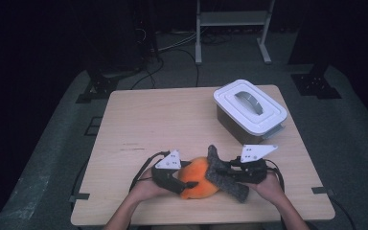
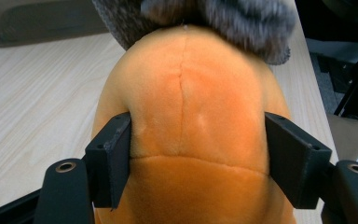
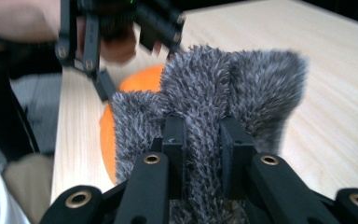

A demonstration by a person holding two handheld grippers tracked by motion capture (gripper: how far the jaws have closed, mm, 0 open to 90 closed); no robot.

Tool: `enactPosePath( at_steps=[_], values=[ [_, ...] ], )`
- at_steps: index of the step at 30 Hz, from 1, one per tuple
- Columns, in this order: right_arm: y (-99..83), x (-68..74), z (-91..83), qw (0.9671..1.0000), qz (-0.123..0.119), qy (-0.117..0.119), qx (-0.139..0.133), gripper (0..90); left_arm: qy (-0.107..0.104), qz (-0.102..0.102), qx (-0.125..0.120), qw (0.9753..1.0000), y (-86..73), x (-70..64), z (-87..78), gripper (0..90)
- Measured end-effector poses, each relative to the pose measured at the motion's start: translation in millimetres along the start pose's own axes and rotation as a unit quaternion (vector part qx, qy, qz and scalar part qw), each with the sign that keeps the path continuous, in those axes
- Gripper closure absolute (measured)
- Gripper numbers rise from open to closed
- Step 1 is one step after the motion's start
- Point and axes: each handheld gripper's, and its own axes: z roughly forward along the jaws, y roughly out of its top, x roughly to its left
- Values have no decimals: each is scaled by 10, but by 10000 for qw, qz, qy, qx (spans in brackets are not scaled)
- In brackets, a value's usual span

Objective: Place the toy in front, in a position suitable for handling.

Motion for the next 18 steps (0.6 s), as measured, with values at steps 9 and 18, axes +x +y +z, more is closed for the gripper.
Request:
enactPosePath(
  at_steps=[9,18],
  values=[
    [-119,-116,-137,9994,266,-169,136,742,-3,169,-34,9999,40,-49,20,297],
    [-79,-102,-31,9995,285,108,85,741,-100,-12,-93,9999,80,-46,18,204]
  ],
)
